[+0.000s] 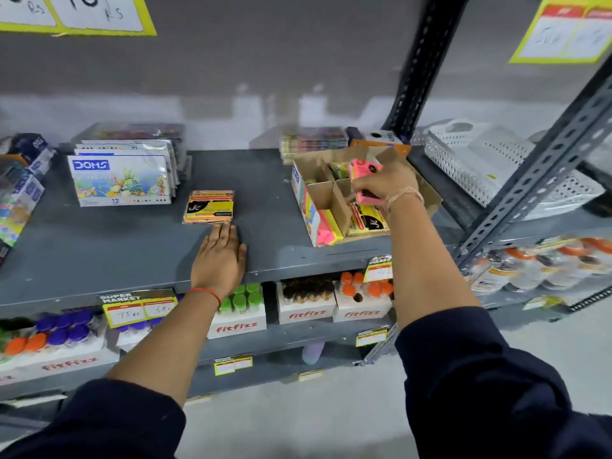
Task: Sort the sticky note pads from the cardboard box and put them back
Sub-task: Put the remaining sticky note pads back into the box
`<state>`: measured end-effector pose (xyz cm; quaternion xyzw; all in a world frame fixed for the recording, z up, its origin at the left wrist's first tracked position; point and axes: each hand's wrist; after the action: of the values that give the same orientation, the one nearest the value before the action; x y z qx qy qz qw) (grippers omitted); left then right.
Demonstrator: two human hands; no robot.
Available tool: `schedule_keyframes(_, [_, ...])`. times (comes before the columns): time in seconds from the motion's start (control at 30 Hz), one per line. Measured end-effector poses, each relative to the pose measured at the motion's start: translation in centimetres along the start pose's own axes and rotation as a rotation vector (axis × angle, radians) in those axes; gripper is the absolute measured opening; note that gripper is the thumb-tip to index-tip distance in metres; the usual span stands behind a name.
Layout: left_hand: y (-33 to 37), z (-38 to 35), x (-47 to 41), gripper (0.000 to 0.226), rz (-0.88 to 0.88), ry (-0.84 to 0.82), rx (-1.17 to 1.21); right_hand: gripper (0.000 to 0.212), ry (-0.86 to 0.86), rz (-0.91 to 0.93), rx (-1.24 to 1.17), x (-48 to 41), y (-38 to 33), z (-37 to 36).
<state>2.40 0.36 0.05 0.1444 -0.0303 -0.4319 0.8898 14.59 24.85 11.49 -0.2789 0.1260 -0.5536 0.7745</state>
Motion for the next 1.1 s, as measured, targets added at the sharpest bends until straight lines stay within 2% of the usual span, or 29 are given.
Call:
schedule_keyframes(0.1, [-0.1, -0.1, -0.1, 0.052, 0.000, -0.038, -0.024, 0.051, -0.050, -0.079, 0.083, -0.2, 2.0, -0.9])
schedule_keyframes(0.17, [-0.2, -0.1, -0.1, 0.052, 0.002, -0.045, -0.031, 0.052, -0.072, -0.064, 0.127, -0.1, 2.3, -2.1])
schedule_keyframes(0.4, [-0.4, 0.0, 0.0, 0.052, -0.010, -0.056, -0.033, 0.036, -0.105, -0.013, 0.313, -0.2, 1.8, -3.7])
schedule_keyframes(0.5, [-0.4, 0.1, 0.0, 0.052, -0.014, -0.052, -0.028, 0.042, -0.162, 0.013, 0.363, -0.3, 1.2, -2.7])
schedule_keyframes(0.57, [-0.4, 0.4, 0.1, 0.051, -0.009, -0.037, 0.000, 0.039, -0.131, 0.058, 0.389, 0.1, 0.0, -1.2])
schedule_keyframes(0.63, [-0.3, 0.5, 0.3, 0.051, 0.028, 0.006, 0.028, 0.036, -0.077, 0.200, 0.385, 0.8, -2.2, -0.2])
schedule_keyframes(0.7, [-0.5, 0.7, 0.5, 0.051, 0.092, 0.060, 0.033, 0.045, -0.109, 0.411, 0.332, 1.8, -5.1, -0.6])
schedule_keyframes(0.77, [-1.2, 1.1, 0.6, 0.051, 0.159, 0.099, 0.034, 0.071, -0.249, 0.567, 0.335, 2.8, -7.7, -2.6])
schedule_keyframes(0.83, [-2.4, 1.5, 0.7, 0.053, 0.209, 0.082, 0.038, 0.087, -0.392, 0.666, 0.414, 3.7, -9.4, -5.7])
schedule_keyframes(0.97, [-4.2, 1.3, 0.9, 0.056, 0.173, -0.016, 0.010, 0.102, -0.539, 0.787, 0.551, 4.1, -11.0, -11.8])
schedule_keyframes(1.1, [-4.2, 0.9, 0.6, 0.059, 0.158, 0.003, -0.038, 0.107, -0.564, 0.825, 0.536, 3.1, -12.2, -15.7])
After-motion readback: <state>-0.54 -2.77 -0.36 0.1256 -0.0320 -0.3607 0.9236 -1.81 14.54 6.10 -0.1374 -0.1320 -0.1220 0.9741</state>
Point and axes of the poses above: each hand's wrist, its own x-axis away from the middle knuckle, its own z-axis out of the back of the hand, y = z × x, and after that the axes turned 9 degrees about -z, right-handed
